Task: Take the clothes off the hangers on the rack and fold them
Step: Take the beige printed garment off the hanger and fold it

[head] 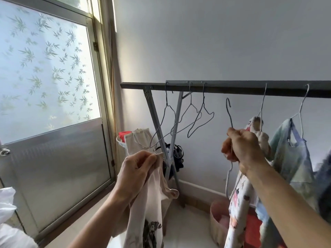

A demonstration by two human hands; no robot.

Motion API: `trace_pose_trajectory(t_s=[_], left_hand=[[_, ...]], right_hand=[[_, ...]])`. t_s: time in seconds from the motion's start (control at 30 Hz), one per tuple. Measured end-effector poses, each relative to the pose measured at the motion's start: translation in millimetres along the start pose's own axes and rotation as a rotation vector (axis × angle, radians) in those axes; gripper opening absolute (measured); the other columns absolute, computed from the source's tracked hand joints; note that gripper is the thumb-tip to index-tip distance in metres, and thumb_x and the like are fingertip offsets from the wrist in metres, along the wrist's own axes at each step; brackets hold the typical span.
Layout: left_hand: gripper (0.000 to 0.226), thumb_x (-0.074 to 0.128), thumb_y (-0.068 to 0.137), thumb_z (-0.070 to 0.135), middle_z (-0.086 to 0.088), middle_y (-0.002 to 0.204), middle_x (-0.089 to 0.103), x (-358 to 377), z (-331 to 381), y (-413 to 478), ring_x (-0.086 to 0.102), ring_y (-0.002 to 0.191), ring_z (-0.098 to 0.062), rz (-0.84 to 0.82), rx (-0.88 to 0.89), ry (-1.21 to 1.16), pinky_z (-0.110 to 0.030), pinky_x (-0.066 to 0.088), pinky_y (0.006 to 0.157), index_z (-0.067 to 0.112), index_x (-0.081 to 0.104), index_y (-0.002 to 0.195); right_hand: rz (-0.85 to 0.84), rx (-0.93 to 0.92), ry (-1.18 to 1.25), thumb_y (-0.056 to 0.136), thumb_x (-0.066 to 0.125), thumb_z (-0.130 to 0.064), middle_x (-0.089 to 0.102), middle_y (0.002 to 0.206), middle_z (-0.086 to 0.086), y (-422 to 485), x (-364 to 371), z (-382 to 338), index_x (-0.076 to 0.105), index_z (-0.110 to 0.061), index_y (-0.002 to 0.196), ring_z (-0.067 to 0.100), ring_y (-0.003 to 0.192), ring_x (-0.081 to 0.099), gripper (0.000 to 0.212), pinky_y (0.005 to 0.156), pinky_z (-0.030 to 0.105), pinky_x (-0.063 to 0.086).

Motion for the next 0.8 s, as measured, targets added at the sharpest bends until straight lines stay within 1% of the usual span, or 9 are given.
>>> trace_pose_trajectory(t_s=[0.07, 0.23, 0.33, 0.37, 0.47, 0.5, 0.67, 0.73, 0.8], left_hand=[[0.011, 0.064, 0.089, 0.009, -0.005, 0.078, 0.074, 1.1, 1.8, 3.6, 0.071, 0.076, -0.015, -0.004, 0.001, -0.047, -0.023, 0.058, 0.075, 0.01, 0.074, 0.085], [0.011, 0.061, 0.089, 0.001, -0.005, 0.075, 0.073, 3.0, 10.8, 10.2, 0.071, 0.072, -0.011, -0.011, -0.011, -0.177, -0.015, 0.055, 0.07, 0.0, 0.072, 0.086], [0.011, 0.061, 0.089, -0.001, -0.006, 0.074, 0.073, 3.3, 13.7, 16.2, 0.07, 0.072, -0.011, -0.009, -0.001, -0.196, -0.016, 0.055, 0.071, -0.002, 0.072, 0.085], [0.01, 0.062, 0.089, -0.001, -0.006, 0.074, 0.073, 4.0, 15.2, 18.2, 0.07, 0.072, -0.011, -0.008, 0.004, -0.19, -0.017, 0.056, 0.071, -0.002, 0.072, 0.085], [0.011, 0.061, 0.089, -0.004, -0.007, 0.073, 0.073, 6.8, 20.5, 24.6, 0.07, 0.071, -0.012, -0.003, 0.004, -0.21, -0.016, 0.056, 0.071, -0.006, 0.071, 0.086], [0.011, 0.061, 0.089, -0.004, -0.007, 0.072, 0.073, 7.2, 23.5, 26.7, 0.07, 0.071, -0.012, -0.005, 0.006, -0.209, -0.016, 0.056, 0.071, -0.007, 0.071, 0.086], [0.01, 0.061, 0.09, -0.003, -0.003, 0.073, 0.074, 3.7, 39.3, 33.0, 0.071, 0.071, -0.009, -0.025, 0.034, -0.157, -0.015, 0.055, 0.071, -0.004, 0.071, 0.088], [0.011, 0.061, 0.09, -0.003, 0.001, 0.069, 0.073, 1.8, 46.2, 33.7, 0.069, 0.068, -0.005, -0.02, 0.045, -0.132, -0.012, 0.053, 0.069, -0.003, 0.071, 0.086], [0.011, 0.06, 0.09, -0.005, 0.005, 0.065, 0.071, -0.6, 53.0, 32.2, 0.067, 0.063, -0.001, -0.011, 0.072, -0.076, -0.008, 0.05, 0.065, -0.003, 0.071, 0.086]], right_hand=[[0.024, 0.017, 0.008, 0.1, 0.042, -0.018, 0.054, 0.036, 0.005, 21.4, 5.8, -12.8, 0.052, -0.003, 0.059, 0.013, 0.026, 0.039, 0.045, 0.036, 0.017, 0.029], [0.056, 0.073, 0.037, 0.1, 0.038, -0.014, 0.057, 0.037, 0.002, 76.0, 19.9, -56.4, 0.055, -0.001, 0.073, 0.009, 0.026, 0.046, 0.035, 0.038, 0.018, 0.031], [0.063, 0.1, -0.015, 0.099, 0.034, -0.008, 0.062, 0.051, 0.011, 102.9, 27.9, -67.3, 0.049, 0.001, 0.075, 0.008, 0.024, 0.046, 0.03, 0.04, 0.02, 0.032], [0.061, 0.12, -0.043, 0.099, 0.032, -0.006, 0.062, 0.054, 0.012, 111.2, 29.4, -67.9, 0.049, 0.003, 0.081, 0.008, 0.024, 0.046, 0.026, 0.039, 0.019, 0.033], [0.029, 0.189, -0.108, 0.099, 0.029, -0.005, 0.059, 0.04, 0.01, 131.0, 28.9, -58.4, 0.049, 0.004, 0.107, 0.01, 0.024, 0.049, 0.023, 0.031, 0.012, 0.036], [0.011, 0.202, -0.129, 0.099, 0.029, -0.004, 0.058, 0.038, 0.009, 133.9, 28.0, -52.1, 0.049, 0.004, 0.109, 0.011, 0.024, 0.05, 0.024, 0.03, 0.012, 0.037], [-0.048, 0.243, -0.227, 0.098, 0.035, -0.004, 0.057, 0.037, 0.009, 135.0, 39.4, -33.9, 0.048, 0.003, 0.078, 0.011, 0.024, 0.049, 0.025, 0.031, 0.012, 0.037], [-0.035, 0.247, -0.225, 0.099, 0.039, -0.009, 0.058, 0.038, 0.009, 135.6, 44.4, -34.4, 0.048, 0.002, 0.08, 0.013, 0.027, 0.052, 0.024, 0.033, 0.014, 0.039], [-0.034, 0.228, -0.265, 0.101, 0.041, -0.019, 0.065, 0.05, 0.012, 132.3, 46.0, -31.1, 0.051, 0.001, 0.092, 0.018, 0.039, 0.056, 0.023, 0.041, 0.02, 0.041]])
Point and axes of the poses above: each hand's wrist, its own y-axis towards the middle knuckle, its own x-axis out of the palm, z = x × y, the point moved 1 cm from there along y, towards the middle knuckle
